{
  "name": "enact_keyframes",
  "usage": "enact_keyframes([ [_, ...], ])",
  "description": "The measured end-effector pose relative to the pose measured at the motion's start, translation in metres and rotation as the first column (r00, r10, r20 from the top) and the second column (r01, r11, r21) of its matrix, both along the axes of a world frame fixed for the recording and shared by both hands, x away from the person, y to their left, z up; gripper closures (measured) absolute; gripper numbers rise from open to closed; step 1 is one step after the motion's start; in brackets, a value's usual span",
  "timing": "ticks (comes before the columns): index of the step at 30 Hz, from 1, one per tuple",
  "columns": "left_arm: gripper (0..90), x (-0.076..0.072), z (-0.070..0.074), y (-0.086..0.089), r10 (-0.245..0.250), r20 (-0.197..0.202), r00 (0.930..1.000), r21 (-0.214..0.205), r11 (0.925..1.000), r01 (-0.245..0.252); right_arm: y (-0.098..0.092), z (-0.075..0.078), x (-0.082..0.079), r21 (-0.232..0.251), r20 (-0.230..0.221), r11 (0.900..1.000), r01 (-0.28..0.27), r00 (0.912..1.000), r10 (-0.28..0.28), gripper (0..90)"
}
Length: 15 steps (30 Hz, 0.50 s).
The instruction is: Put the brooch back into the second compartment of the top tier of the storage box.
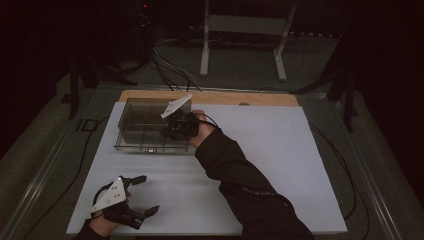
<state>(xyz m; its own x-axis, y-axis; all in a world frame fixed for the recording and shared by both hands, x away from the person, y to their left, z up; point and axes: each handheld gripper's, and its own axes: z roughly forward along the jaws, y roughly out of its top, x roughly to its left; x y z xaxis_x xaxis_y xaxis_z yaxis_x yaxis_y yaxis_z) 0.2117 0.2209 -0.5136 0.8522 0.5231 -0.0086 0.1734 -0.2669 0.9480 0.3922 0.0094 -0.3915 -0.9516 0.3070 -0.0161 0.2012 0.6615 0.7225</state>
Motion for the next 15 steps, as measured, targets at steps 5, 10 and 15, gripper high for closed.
enact_keyframes([
  [5, 0.6, 0.0, 0.0, 0.0, 0.0, -0.001, 1.0, 0.001, 1.0, 0.0, 0.007, -0.007, 0.006, 0.003, -0.028, 0.9999, 0.012, 0.9995, -0.012, 86.1],
  [10, 0.6, 0.0, 0.0, 0.0, -0.001, 0.0, 1.0, 0.002, 1.0, 0.001, 0.014, -0.015, 0.014, 0.001, -0.055, 0.9995, 0.031, 0.998, -0.031, 86.0],
  [15, 0.6, 0.0, 0.0, 0.0, 0.001, -0.002, 1.0, 0.004, 1.0, -0.001, 0.019, -0.021, 0.019, 0.004, -0.083, 0.999, 0.045, 0.9955, -0.045, 86.0],
])
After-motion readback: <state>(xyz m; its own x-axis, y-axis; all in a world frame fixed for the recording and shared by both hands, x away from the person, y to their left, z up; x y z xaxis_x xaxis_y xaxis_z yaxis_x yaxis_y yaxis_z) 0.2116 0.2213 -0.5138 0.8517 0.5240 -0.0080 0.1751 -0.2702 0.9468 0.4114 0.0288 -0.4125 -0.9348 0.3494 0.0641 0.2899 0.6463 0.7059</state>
